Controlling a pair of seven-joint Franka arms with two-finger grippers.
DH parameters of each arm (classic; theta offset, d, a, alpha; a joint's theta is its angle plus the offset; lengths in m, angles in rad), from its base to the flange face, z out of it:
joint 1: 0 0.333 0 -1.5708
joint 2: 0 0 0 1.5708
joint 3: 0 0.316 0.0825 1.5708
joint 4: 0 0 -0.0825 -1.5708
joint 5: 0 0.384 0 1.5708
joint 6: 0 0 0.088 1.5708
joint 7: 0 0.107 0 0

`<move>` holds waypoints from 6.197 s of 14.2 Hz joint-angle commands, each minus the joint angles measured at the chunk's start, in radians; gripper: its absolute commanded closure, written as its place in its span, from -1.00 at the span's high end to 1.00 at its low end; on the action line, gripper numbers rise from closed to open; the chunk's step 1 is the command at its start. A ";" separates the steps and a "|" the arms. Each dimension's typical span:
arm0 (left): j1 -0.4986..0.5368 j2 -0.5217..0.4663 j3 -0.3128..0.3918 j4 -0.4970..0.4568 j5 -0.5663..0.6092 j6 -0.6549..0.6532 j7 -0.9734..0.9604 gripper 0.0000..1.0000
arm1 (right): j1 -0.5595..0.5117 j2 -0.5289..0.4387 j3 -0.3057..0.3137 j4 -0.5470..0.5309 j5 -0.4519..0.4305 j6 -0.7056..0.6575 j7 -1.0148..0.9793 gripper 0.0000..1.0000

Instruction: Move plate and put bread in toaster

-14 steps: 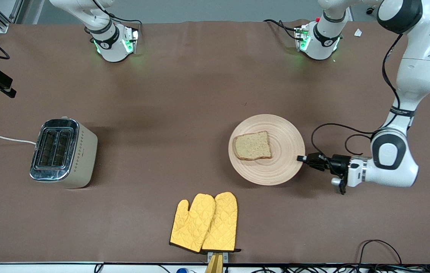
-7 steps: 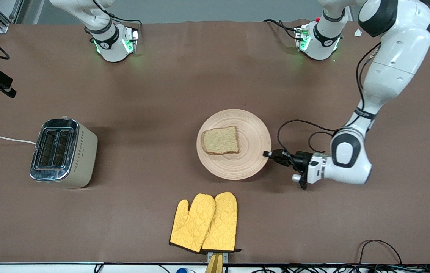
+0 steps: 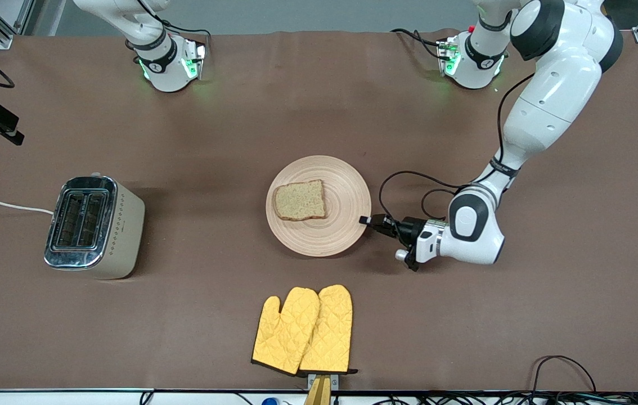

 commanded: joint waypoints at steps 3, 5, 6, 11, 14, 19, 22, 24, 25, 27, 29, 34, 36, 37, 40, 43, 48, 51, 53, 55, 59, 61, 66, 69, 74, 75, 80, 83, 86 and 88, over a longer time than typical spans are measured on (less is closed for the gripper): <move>-0.006 0.023 -0.009 -0.020 -0.038 0.031 0.060 -0.88 | -0.026 -0.005 0.015 -0.002 -0.006 -0.003 -0.011 1.00; 0.008 0.012 -0.009 -0.020 -0.037 0.032 0.059 0.76 | -0.029 -0.003 0.015 -0.002 -0.006 -0.003 -0.012 1.00; 0.026 0.003 -0.009 -0.018 -0.037 0.031 0.048 1.00 | -0.026 0.000 0.015 -0.001 -0.006 -0.002 -0.014 1.00; 0.127 -0.096 0.004 0.057 0.105 0.020 -0.188 1.00 | 0.009 0.006 0.018 -0.010 -0.002 -0.071 -0.005 1.00; 0.196 -0.139 -0.006 0.134 0.201 -0.029 -0.364 1.00 | 0.029 0.050 0.018 -0.016 0.062 -0.039 -0.002 1.00; 0.239 -0.256 0.008 0.175 0.406 -0.097 -0.547 1.00 | 0.156 0.121 0.018 -0.112 0.073 0.090 0.106 1.00; 0.247 -0.352 0.008 0.175 0.595 -0.103 -0.647 1.00 | 0.290 0.208 0.018 -0.112 0.073 0.176 0.344 1.00; 0.239 -0.405 0.003 0.174 0.769 -0.118 -0.711 1.00 | 0.356 0.297 0.018 -0.112 0.073 0.277 0.456 1.00; 0.238 -0.423 0.000 0.174 0.829 -0.153 -0.728 1.00 | 0.387 0.336 0.018 -0.112 0.073 0.318 0.510 1.00; 0.236 -0.468 -0.002 0.174 0.908 -0.192 -0.751 1.00 | 0.449 0.405 0.018 -0.111 0.073 0.388 0.587 1.00; 0.238 -0.510 -0.003 0.174 0.954 -0.245 -0.751 1.00 | 0.482 0.478 0.020 -0.112 0.075 0.446 0.598 1.00; 0.241 -0.691 -0.002 0.174 1.029 -0.374 -0.750 1.00 | 0.597 0.604 0.018 -0.114 0.076 0.589 0.787 0.94; 0.245 -0.748 0.008 0.174 1.031 -0.429 -0.745 1.00 | 0.623 0.627 0.018 -0.132 0.076 0.619 0.808 0.89; 0.246 -0.768 0.009 0.174 1.033 -0.460 -0.744 1.00 | 0.629 0.629 0.018 -0.146 0.076 0.641 0.808 0.86; 0.246 -0.820 0.047 0.174 1.029 -0.497 -0.728 1.00 | 0.658 0.637 0.018 -0.180 0.076 0.655 0.816 0.77; 0.142 -0.896 0.165 0.135 1.016 -0.555 -0.708 1.00 | 0.664 0.637 0.018 -0.191 0.076 0.646 0.817 0.50; -0.009 -0.992 0.322 0.027 0.958 -0.603 -0.710 1.00 | 0.680 0.647 0.018 -0.191 0.076 0.644 0.817 0.13; -0.003 -1.057 0.320 -0.055 0.947 -0.592 -0.727 1.00 | 0.686 0.655 0.018 -0.191 0.076 0.649 0.827 0.03; 0.018 -1.068 0.301 -0.069 0.948 -0.588 -0.727 1.00 | 0.691 0.661 0.018 -0.191 0.075 0.649 0.834 -0.04; 0.015 -1.066 0.301 -0.069 0.953 -0.586 -0.728 1.00 | 0.701 0.667 0.018 -0.191 0.075 0.650 0.854 -0.15; 0.014 -1.058 0.299 -0.067 0.954 -0.569 -0.728 1.00 | 0.703 0.669 0.018 -0.191 0.075 0.650 0.860 -0.61; 0.017 -1.054 0.299 -0.063 0.956 -0.568 -0.728 1.00 | 0.703 0.669 0.018 -0.189 0.075 0.639 0.862 -0.80; 0.018 -1.034 0.301 -0.059 0.985 -0.562 -0.725 1.00 | 0.700 0.661 0.017 -0.165 0.075 0.604 0.862 -0.99; 0.018 -1.032 0.301 -0.053 0.987 -0.548 -0.727 1.00 | 0.691 0.655 0.007 -0.039 0.052 0.408 0.863 -0.99; 0.012 -1.032 0.301 -0.038 0.987 -0.542 -0.727 1.00 | 0.672 0.630 -0.057 0.169 -0.006 0.118 0.837 -0.99; 0.012 -1.032 0.301 -0.038 0.987 -0.542 -0.727 1.00 | 0.666 0.630 -0.074 0.211 -0.034 0.060 0.804 -0.99; 0.012 -1.035 0.299 -0.035 0.985 -0.542 -0.727 1.00 | 0.640 0.630 -0.192 0.309 -0.286 -0.153 0.407 -0.99; 0.012 -1.038 0.287 -0.036 0.987 -0.545 -0.728 1.00 | 0.640 0.629 -0.250 0.311 -0.472 -0.180 0.203 -0.99; 0.014 -1.045 0.287 -0.035 0.985 -0.549 -0.728 1.00 | 0.638 0.629 -0.307 0.311 -0.612 -0.183 0.167 -0.99; 0.014 -1.045 0.287 -0.035 0.985 -0.554 -0.728 1.00 | 0.637 0.629 -0.327 0.302 -0.680 -0.181 0.159 -0.99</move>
